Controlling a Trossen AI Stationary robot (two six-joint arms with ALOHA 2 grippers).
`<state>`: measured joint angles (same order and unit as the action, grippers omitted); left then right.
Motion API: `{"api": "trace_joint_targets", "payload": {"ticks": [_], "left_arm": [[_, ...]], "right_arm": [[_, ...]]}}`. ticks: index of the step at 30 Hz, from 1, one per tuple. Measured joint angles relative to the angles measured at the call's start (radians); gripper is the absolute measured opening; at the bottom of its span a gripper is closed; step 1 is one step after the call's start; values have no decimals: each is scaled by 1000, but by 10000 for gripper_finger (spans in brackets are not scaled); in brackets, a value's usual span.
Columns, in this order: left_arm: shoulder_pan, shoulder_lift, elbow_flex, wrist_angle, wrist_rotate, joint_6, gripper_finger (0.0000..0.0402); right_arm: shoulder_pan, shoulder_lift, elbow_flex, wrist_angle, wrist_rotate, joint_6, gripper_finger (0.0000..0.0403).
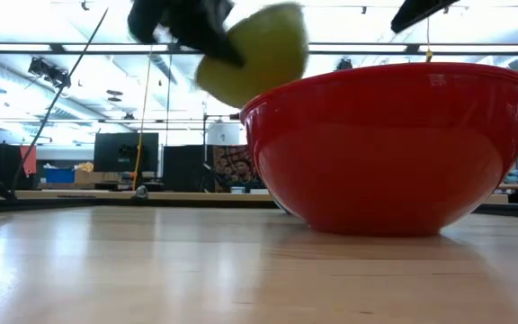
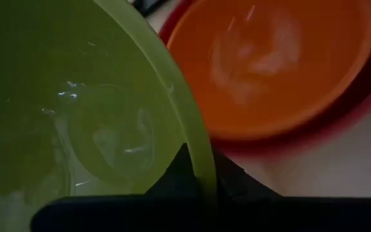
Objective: Nest bowls inside each other
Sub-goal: Stack the green bowl on top of the orange bowl
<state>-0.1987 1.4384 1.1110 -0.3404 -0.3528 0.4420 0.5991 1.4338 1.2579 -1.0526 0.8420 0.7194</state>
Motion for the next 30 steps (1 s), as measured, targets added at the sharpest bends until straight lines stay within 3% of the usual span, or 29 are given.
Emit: {"api": "trace_joint_targets", "payload": {"ticks": [10, 16, 22, 30], "left_arm": [[-52, 331, 293, -120, 220, 71, 6], [-46, 506, 418, -119, 217, 102, 14], [-45, 580, 475, -116, 185, 74, 90], [-54, 525, 475, -155, 119, 16, 220]], "right_arm": [[18, -247, -192, -34, 107, 156, 144], [16, -348, -317, 94, 168, 152, 144], [17, -368, -369, 216, 149, 66, 144], [3, -368, -369, 214, 100, 70, 144]]}}
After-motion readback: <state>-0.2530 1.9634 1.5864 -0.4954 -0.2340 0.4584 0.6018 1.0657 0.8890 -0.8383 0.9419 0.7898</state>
